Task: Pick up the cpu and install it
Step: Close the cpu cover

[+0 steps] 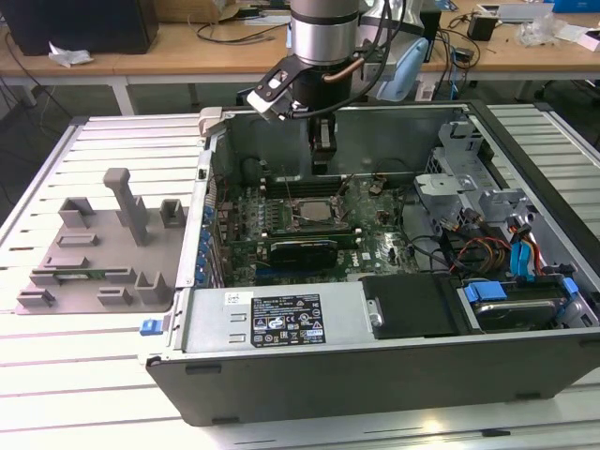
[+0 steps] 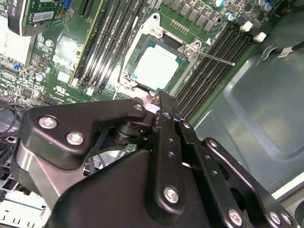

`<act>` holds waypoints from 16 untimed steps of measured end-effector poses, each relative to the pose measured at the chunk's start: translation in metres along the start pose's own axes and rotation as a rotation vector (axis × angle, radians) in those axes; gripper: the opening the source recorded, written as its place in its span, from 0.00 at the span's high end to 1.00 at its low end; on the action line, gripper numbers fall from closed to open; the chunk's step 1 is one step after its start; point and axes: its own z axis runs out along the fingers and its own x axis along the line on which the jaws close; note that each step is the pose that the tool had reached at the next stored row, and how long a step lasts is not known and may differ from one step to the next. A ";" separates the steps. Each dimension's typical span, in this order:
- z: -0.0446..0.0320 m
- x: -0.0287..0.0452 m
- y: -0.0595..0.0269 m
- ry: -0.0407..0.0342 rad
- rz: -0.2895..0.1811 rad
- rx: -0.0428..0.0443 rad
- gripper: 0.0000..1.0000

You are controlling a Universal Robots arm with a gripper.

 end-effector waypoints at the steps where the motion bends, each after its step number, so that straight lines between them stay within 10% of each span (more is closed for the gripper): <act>1: 0.0000 0.0000 0.0000 0.0000 0.000 0.0000 0.89; 16: 0.0009 -0.0003 0.0588 0.0000 0.000 0.0001 0.89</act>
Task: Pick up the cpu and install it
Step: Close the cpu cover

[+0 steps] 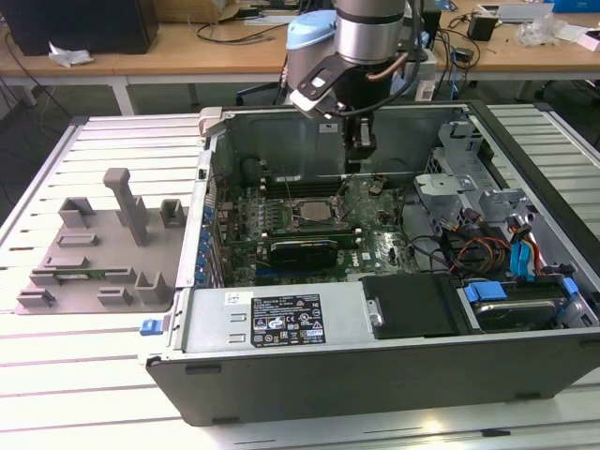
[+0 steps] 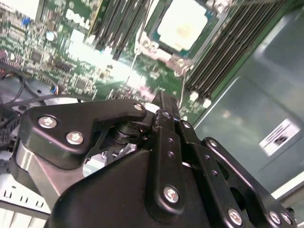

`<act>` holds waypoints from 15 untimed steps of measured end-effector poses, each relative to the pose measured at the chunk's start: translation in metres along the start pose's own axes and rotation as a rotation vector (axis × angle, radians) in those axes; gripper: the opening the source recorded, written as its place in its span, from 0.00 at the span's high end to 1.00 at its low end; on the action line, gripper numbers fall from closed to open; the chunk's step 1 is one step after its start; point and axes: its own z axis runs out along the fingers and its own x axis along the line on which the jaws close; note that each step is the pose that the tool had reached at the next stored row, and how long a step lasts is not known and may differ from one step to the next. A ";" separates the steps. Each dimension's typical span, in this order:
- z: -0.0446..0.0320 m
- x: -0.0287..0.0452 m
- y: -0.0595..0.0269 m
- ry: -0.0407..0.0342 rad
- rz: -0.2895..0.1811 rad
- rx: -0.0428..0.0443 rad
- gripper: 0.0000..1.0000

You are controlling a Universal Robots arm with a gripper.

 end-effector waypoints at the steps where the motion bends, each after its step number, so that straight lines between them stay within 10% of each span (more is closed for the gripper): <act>1: 0.0001 0.0000 0.0042 0.0000 0.000 0.0000 0.89; 15: 0.0219 -0.0005 0.0279 0.0002 0.000 0.0121 0.89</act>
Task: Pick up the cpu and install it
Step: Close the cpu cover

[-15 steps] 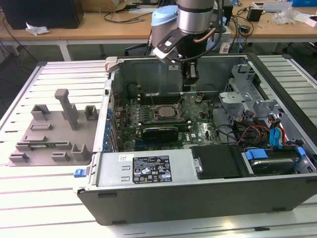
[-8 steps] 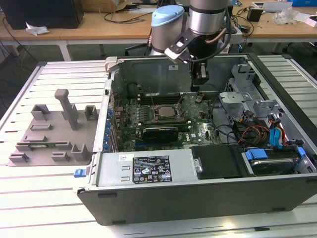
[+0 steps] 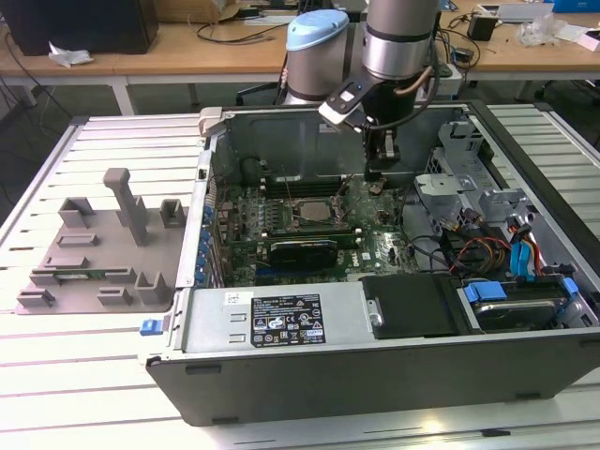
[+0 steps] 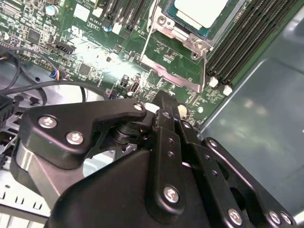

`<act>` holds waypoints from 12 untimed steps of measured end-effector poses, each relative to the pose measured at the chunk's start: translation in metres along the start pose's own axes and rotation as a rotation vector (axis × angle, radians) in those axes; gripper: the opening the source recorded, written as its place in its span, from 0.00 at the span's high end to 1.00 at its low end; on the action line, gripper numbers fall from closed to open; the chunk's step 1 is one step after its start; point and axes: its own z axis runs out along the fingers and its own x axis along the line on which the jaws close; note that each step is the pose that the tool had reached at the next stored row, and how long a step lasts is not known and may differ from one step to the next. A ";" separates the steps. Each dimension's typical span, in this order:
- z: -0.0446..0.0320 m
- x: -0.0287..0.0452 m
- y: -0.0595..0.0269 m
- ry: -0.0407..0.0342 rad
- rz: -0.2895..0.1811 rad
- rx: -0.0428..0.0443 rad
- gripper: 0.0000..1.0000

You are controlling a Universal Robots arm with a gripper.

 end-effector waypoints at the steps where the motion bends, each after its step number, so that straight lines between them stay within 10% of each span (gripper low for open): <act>1: 0.0019 -0.0001 0.0002 -0.0002 0.000 0.0016 0.89; 12: 0.0095 -0.0001 0.0005 -0.0002 0.000 0.0071 0.89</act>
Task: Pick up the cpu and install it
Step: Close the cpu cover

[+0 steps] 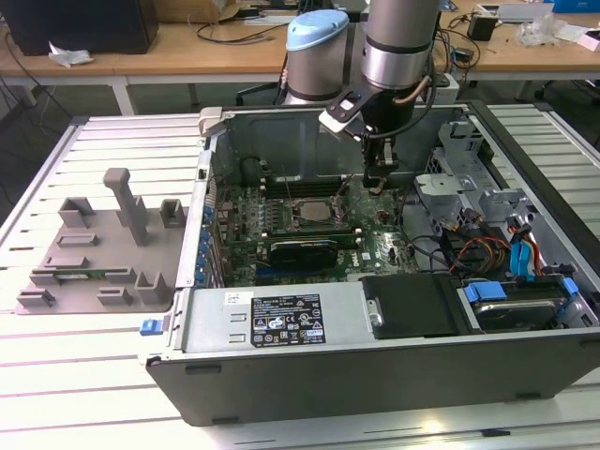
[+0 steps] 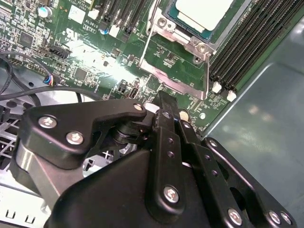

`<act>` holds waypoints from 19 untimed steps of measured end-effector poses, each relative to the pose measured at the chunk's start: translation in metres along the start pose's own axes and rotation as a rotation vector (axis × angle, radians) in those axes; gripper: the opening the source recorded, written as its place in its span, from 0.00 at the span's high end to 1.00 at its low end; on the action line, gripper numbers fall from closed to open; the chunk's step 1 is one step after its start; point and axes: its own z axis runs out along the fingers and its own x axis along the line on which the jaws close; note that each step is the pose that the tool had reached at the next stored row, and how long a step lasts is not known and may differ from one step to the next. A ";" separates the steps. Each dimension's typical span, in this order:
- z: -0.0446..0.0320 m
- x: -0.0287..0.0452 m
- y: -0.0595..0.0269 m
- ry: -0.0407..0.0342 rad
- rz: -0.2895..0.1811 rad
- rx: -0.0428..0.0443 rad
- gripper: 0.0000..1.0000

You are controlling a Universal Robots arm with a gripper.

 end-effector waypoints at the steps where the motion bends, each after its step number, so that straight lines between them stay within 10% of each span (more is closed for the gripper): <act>1: 0.0001 0.0000 -0.0003 0.0001 0.000 -0.0001 0.89; 8: 0.0001 0.0001 -0.0122 0.0000 0.000 -0.0002 0.89; 15: 0.0002 0.0003 -0.0468 0.0001 0.000 -0.0026 0.89; 19: 0.0002 0.0003 -0.0484 0.0001 0.000 -0.0026 0.89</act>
